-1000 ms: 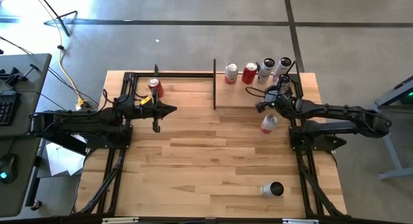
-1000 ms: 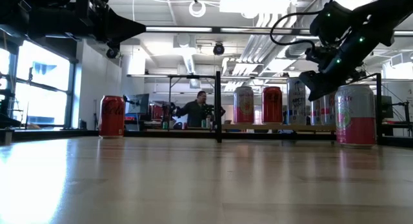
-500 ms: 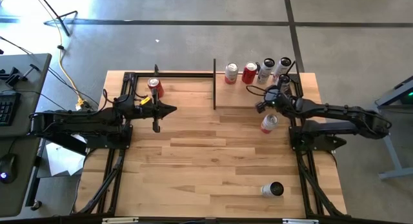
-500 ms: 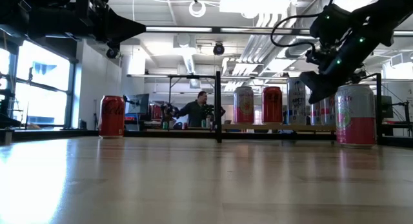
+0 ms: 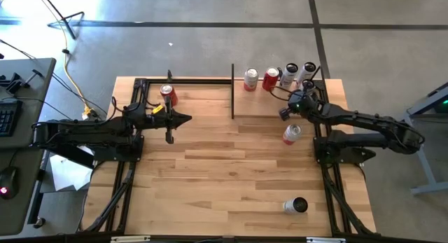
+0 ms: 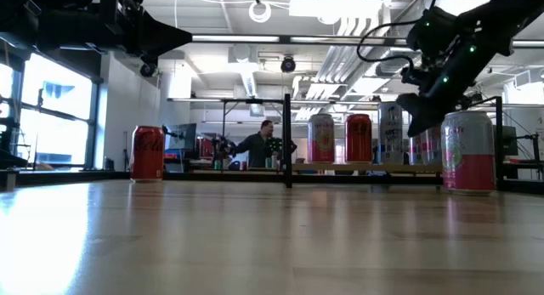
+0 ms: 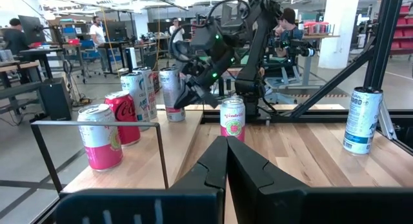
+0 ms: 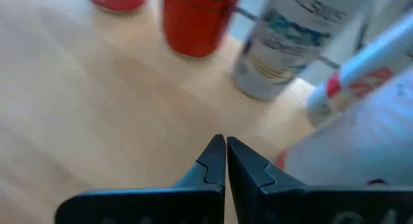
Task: Place canned beverage on shelf
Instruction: Put the white and pink soda can on the shelf aligned with the other white and pink soda can
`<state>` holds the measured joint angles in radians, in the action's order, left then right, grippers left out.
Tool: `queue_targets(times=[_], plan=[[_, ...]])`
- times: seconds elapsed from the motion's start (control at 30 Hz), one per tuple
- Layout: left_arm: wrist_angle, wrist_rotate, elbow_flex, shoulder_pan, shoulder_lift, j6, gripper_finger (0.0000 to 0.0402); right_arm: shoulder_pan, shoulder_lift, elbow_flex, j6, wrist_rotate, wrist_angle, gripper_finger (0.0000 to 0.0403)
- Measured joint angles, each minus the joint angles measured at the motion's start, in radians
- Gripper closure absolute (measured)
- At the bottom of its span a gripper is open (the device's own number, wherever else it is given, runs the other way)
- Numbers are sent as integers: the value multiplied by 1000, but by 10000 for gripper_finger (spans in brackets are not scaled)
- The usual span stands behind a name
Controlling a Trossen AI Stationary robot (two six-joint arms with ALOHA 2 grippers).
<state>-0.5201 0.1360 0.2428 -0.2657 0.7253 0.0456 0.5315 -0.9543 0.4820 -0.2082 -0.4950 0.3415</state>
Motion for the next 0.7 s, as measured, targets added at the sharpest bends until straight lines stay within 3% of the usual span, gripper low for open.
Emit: queue_targets(times=[0.43,0.7], plan=[[0,0,0,0,0,0,401,-73,0,124,-136,54,339,403],[0,0,0,0,0,-2,401,-8,-1,77,-140,-22,316,403]])
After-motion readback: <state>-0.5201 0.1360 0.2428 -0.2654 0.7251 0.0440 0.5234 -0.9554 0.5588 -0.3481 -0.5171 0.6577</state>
